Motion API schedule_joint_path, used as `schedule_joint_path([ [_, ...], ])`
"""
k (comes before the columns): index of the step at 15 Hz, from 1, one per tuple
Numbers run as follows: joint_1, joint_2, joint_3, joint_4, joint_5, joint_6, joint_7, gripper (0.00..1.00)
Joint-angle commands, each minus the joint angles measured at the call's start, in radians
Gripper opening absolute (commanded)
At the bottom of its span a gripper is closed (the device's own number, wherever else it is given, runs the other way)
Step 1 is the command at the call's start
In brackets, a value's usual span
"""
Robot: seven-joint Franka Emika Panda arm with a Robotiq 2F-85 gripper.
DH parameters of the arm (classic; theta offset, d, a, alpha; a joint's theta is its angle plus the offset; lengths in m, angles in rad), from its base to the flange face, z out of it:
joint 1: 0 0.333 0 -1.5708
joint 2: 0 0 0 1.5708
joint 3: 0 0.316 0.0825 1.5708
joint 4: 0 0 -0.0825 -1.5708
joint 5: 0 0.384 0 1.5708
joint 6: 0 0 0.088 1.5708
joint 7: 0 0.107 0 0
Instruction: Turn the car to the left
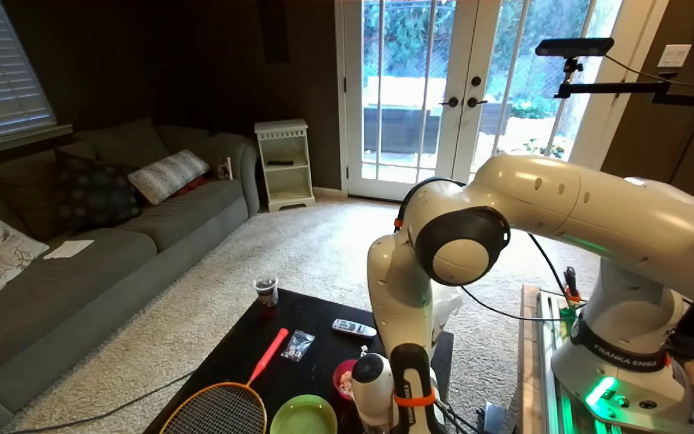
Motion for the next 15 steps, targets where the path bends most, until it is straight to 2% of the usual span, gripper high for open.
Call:
schedule_joint_path([
  [1, 0.0, -0.006, 0.024, 0.006, 0.071, 0.007, 0.045, 0.44],
  [6, -0.006, -0.044, 0.063, -0.028, 0.188, 0.021, 0.149, 0.44],
  [12, 0.068, -0.088, 0.031, -0.056, 0.339, -0.007, 0.306, 0.44],
  [15, 0.063, -0.109, 0.043, -0.075, 0.376, -0.045, 0.34, 0.44],
])
